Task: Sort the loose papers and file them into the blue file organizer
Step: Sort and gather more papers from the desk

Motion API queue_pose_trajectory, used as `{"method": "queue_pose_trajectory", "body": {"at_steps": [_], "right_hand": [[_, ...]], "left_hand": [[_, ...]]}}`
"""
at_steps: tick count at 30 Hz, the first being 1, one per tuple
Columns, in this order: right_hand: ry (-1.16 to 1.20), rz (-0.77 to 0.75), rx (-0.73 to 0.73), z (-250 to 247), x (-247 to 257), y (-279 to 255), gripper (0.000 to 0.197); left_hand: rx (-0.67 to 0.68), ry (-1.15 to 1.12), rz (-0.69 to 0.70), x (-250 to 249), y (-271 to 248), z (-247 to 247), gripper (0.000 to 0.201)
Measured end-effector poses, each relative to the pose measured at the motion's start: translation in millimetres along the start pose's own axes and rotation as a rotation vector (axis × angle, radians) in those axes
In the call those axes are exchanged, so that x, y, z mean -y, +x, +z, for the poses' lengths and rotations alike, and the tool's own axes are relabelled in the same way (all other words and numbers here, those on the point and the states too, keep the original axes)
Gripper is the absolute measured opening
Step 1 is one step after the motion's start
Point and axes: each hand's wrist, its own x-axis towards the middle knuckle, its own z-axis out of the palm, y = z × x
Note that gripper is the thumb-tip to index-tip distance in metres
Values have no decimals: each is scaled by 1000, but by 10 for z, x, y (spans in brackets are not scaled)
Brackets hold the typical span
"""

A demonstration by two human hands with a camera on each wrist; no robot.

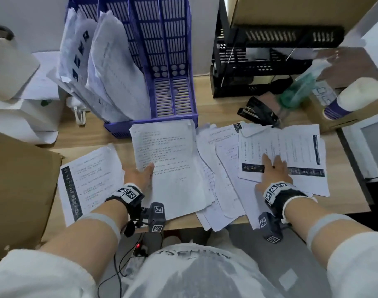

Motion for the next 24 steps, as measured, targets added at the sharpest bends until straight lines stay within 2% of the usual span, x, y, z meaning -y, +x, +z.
{"method": "queue_pose_trajectory", "body": {"at_steps": [2, 7, 10, 12, 14, 20, 24], "right_hand": [[-21, -11, 24, -34, 5, 45, 104], [-137, -55, -92, -56, -36, 120, 103], [-107, -112, -155, -91, -120, 160, 84], [15, -125, -189, -138, -141, 167, 68], [161, -147, -204, -226, -90, 132, 61], [371, -350, -220, -479, 593, -269, 41], [446, -455, -110, -483, 1201, -572, 38]], "left_hand": [[-19, 15, -18, -6, -45, 48, 40], [-60, 49, -64, -23, -184, 139, 45], [-72, 52, -79, -2, -233, 167, 43], [-76, 45, -83, 1, -262, 177, 42], [-80, 49, -79, -1, -288, 165, 43], [-75, 58, -43, 10, -278, -43, 44], [-89, 32, -32, 31, -269, -367, 41]]}}
